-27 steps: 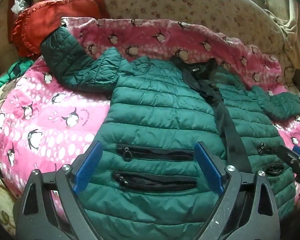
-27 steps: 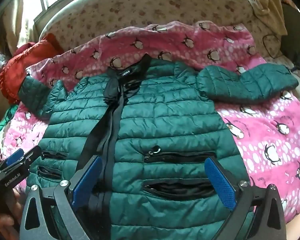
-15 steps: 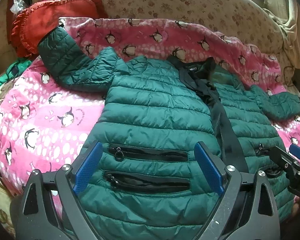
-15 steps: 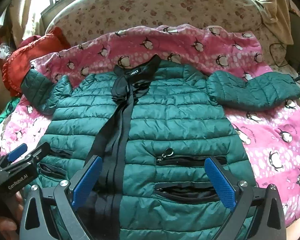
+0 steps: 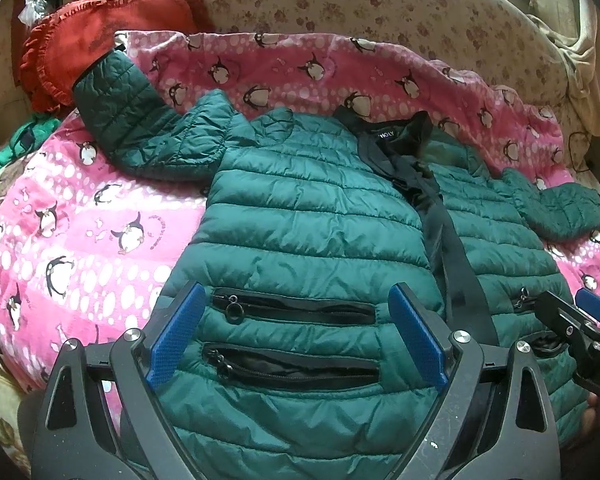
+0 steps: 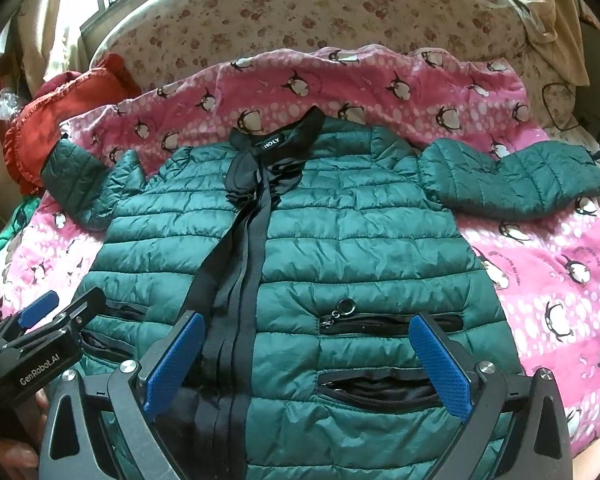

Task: Fold large clothes

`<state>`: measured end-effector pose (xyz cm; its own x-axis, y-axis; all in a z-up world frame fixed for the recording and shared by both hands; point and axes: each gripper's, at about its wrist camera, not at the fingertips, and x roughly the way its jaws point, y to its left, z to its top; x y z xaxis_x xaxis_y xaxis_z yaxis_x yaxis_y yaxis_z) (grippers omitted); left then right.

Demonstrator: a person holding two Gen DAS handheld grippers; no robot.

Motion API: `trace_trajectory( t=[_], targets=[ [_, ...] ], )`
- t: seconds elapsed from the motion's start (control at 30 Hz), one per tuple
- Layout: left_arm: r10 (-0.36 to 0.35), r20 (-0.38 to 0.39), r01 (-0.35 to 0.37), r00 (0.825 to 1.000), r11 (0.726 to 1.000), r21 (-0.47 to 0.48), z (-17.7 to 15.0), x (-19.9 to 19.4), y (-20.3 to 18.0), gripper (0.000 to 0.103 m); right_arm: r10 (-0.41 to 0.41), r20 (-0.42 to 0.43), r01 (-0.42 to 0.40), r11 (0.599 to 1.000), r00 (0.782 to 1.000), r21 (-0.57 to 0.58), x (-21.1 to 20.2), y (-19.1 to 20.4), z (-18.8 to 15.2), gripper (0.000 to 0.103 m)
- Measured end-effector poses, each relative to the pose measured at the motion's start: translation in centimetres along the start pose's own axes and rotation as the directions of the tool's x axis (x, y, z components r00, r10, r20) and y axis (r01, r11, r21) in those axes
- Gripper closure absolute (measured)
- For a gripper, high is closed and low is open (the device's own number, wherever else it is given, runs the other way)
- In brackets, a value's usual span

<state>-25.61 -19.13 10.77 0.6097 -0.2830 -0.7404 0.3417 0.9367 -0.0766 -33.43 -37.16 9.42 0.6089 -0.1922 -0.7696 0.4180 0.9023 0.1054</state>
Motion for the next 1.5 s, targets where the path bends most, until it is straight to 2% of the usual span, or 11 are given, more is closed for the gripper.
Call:
trace_trajectory(
  t=[0.4,0.57,1.0,1.5],
  targets=[
    [-0.006,-0.004,0.006,1.000,1.000,0.010,0.2,0.4,-0.6,0.010,-0.021,0.003,0.022,1.000,1.000,-0.015,0.6,0.1,0.3,0.001],
    [-0.003,-0.001,0.003,1.000,1.000,0.014,0.3,0.5,-0.7,0.010,0.005,0.016,-0.005,1.000,1.000,-0.001,0.6,0.1,0.4,0.001],
    [0.003,0.000,-0.003,1.000,1.000,0.010,0.8,0.7,-0.3,0.010,0.026,-0.034,-0.025,0.999,0.999,0.042,1.0,0.4,1.2,0.001],
    [0.023,-0.002,-0.023,1.000,1.000,0.002,1.6,1.6,0.3,0.010,0.048,0.008,-0.048,0.998,0.999,0.033,1.5,0.9,2.4,0.001]
  ],
)
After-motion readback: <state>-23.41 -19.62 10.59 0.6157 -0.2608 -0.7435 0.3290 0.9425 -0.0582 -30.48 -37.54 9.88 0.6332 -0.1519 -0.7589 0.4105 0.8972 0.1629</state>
